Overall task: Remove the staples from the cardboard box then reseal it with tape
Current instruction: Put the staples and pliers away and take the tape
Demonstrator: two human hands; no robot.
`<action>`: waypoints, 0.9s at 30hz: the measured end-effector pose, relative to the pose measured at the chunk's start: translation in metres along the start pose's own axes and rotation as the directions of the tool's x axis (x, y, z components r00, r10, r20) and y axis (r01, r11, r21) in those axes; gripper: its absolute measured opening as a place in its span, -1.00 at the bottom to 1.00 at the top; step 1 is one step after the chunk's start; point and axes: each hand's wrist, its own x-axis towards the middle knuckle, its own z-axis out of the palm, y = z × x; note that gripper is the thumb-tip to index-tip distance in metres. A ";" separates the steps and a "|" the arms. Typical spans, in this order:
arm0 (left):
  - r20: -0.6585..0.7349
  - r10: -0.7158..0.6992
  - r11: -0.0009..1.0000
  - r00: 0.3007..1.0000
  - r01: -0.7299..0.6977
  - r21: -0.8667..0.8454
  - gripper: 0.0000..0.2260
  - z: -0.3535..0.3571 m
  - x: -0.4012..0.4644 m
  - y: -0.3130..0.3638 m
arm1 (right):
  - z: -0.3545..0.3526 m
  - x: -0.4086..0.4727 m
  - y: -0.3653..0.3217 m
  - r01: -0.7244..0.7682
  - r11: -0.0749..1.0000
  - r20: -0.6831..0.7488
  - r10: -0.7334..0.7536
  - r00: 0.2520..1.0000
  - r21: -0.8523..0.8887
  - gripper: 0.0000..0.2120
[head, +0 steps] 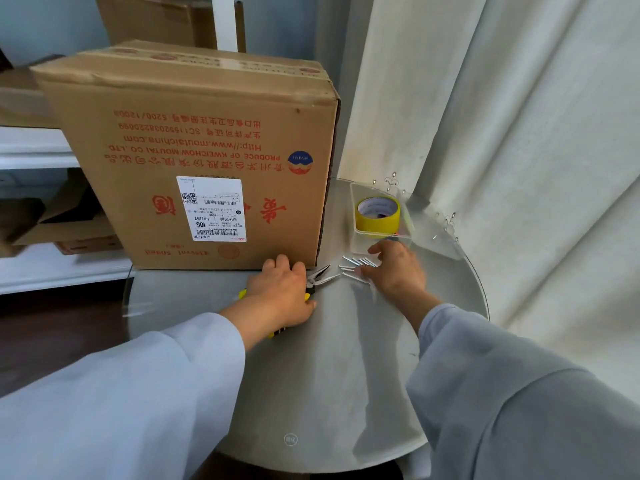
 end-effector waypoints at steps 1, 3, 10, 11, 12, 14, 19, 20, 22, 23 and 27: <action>0.006 0.001 1.000 1.000 -0.001 0.002 -0.51 0.000 0.000 0.001 | -0.001 0.000 -0.001 0.018 1.000 -0.041 -0.017 0.999 0.011 -0.64; 0.014 -0.002 1.000 1.000 0.002 0.013 -0.52 -0.002 0.000 0.003 | -0.004 0.000 -0.007 0.071 0.997 -0.138 -0.068 0.988 0.011 -0.66; 0.004 0.046 0.999 0.999 -0.046 -0.005 -0.57 -0.006 0.005 0.014 | -0.016 0.011 -0.015 0.109 0.981 -0.094 -0.125 0.988 -0.160 -0.62; 0.009 0.052 0.999 0.999 -0.052 -0.016 -0.59 -0.006 0.005 0.014 | -0.017 0.010 -0.013 0.099 0.978 -0.057 -0.111 0.992 -0.183 -0.62; 0.012 0.058 0.998 0.998 -0.058 -0.024 -0.61 -0.006 0.006 0.014 | -0.017 0.010 -0.010 0.099 0.975 -0.036 -0.108 0.993 -0.201 -0.61; 0.011 0.075 0.997 0.997 -0.074 -0.031 -0.64 -0.005 0.007 0.012 | -0.020 0.007 -0.007 0.114 0.971 -0.026 -0.123 0.992 -0.210 -0.56; 0.011 0.112 0.994 0.994 -0.112 -0.022 -0.68 -0.003 0.003 0.011 | -0.032 -0.006 -0.008 0.099 0.985 -0.013 -0.102 0.995 -0.145 -0.53; 0.014 0.120 0.993 0.993 -0.119 -0.021 -0.68 -0.002 0.002 0.010 | -0.034 -0.010 -0.008 0.092 0.987 -0.006 -0.094 0.996 -0.135 -0.54; 0.017 0.131 0.991 0.991 -0.131 -0.016 -0.67 -0.002 0.001 0.009 | -0.036 -0.015 -0.008 0.080 0.990 0.004 -0.080 0.997 -0.117 -0.54; 0.021 0.133 0.991 0.991 -0.133 -0.012 -0.66 -0.003 -0.001 0.009 | -0.037 -0.018 -0.008 0.071 0.992 0.008 -0.070 0.997 -0.106 -0.55; 0.045 0.141 0.990 0.989 -0.142 0.021 -0.68 -0.004 -0.004 0.009 | -0.036 -0.023 -0.010 0.035 0.995 0.015 -0.034 0.999 -0.090 -0.59</action>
